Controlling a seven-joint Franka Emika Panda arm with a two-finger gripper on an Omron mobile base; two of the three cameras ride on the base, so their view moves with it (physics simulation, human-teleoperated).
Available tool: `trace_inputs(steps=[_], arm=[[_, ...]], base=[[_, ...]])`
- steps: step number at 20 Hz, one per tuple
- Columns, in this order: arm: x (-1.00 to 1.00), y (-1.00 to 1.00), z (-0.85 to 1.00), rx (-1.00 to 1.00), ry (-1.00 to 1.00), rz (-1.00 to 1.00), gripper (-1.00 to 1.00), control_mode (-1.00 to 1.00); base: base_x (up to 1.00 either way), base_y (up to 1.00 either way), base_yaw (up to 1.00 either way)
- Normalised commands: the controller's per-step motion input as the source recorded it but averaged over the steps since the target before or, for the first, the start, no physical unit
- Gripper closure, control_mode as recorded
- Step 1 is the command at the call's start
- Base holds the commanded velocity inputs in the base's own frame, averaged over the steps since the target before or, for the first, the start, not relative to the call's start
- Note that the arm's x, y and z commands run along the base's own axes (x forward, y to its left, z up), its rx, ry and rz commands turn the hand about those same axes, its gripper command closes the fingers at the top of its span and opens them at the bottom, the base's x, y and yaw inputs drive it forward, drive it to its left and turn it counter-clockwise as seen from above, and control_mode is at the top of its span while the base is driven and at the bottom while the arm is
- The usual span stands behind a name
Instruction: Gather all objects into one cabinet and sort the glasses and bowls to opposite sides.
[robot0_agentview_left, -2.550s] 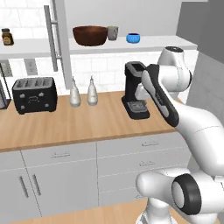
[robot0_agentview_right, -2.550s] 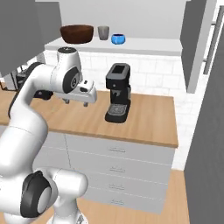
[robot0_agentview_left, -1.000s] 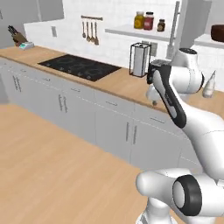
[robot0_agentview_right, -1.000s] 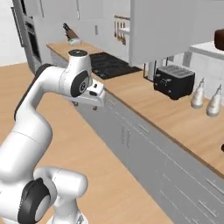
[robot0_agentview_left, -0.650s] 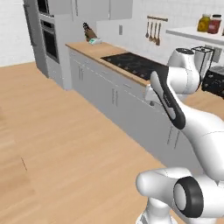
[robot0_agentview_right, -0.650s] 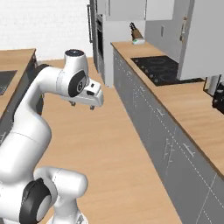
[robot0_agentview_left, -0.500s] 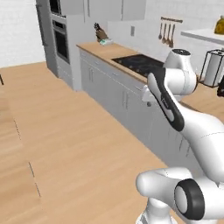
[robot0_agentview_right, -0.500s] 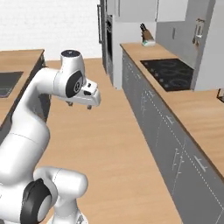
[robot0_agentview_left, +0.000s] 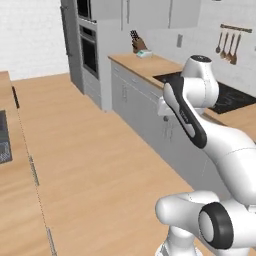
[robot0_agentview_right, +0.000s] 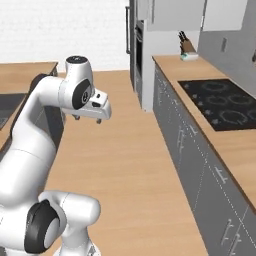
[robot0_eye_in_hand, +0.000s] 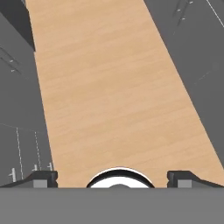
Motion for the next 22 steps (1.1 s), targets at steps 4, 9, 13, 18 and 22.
trace_inputs(steps=[4,9,13,18,22], arm=[[0.00,0.00,0.00,0.00,0.00,0.00,-1.00,1.00],[0.00,0.00,0.00,0.00,0.00,0.00,-1.00,1.00],[0.00,0.00,0.00,0.00,0.00,0.00,-1.00,1.00],[0.00,0.00,0.00,0.00,0.00,0.00,-1.00,1.00],[0.00,0.00,0.00,0.00,0.00,0.00,-1.00,1.00]], base=[[1.00,0.00,0.16],[1.00,-0.06,0.16],[1.00,-0.09,0.14],[1.00,-0.16,0.07],[1.00,-0.16,0.00]])
